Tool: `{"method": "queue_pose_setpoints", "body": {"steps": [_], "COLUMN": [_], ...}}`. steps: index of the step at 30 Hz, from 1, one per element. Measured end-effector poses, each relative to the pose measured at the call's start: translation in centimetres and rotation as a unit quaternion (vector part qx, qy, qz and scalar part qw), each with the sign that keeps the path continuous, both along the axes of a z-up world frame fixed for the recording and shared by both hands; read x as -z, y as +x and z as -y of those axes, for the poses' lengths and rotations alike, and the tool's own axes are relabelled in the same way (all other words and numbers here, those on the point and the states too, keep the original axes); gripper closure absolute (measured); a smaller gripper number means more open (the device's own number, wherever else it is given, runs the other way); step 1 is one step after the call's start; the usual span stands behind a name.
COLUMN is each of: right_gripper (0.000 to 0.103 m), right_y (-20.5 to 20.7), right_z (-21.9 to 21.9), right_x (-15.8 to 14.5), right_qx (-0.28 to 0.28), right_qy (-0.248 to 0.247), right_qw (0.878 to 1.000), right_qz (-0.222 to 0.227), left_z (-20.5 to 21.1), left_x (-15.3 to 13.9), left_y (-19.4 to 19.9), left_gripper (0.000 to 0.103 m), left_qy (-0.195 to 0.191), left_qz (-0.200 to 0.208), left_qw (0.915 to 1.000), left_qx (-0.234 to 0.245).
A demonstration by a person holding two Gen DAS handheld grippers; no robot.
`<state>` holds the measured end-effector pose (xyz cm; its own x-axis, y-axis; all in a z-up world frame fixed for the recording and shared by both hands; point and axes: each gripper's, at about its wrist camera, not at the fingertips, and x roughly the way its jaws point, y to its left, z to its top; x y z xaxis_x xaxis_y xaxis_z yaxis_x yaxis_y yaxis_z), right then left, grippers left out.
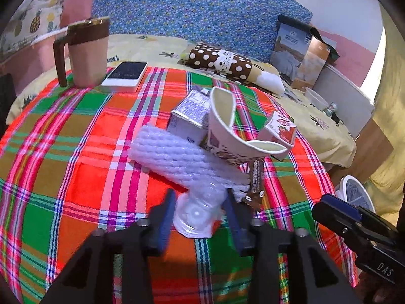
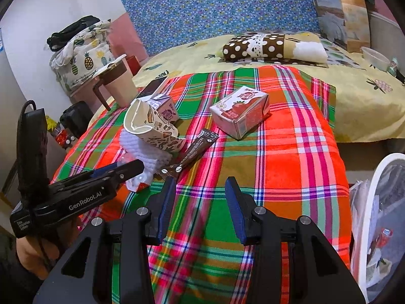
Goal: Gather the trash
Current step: 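Grasp the clear plastic cup with the left tool, then grasp the second brown wrapper with the right tool while the left tool holds the clear cup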
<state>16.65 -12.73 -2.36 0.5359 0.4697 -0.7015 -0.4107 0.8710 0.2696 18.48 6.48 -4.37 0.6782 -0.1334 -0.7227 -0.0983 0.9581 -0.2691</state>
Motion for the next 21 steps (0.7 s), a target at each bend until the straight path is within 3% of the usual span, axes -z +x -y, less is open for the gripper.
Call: {"method": "queue_pose_setpoints", "body": {"steps": [11,20,21], "right_gripper": [0.060,0.060,0.067], "right_y": [1.6,3.0,3.0], "right_z": [-3.4,-4.8,-4.8], "right_x": [1.0,2.4,2.5], "right_qx": [-0.019,0.010,0.010], "right_qy": [-0.008,-0.025,-0.029], "right_qw": [1.000,0.999,0.999], "right_qz": [-0.019,-0.043,-0.044], "left_z": [-2.4,-3.1,-3.0], "left_x": [-1.3,-1.3,-1.2], "left_y": [-2.2,-2.5,-2.5], "left_gripper": [0.070,0.070,0.070], "left_qy": [-0.009,-0.020,-0.021], "left_qz": [0.030,0.032,0.032], "left_qw": [0.9995,0.9992,0.9992], "left_qx": [-0.001,0.012,0.014]}}
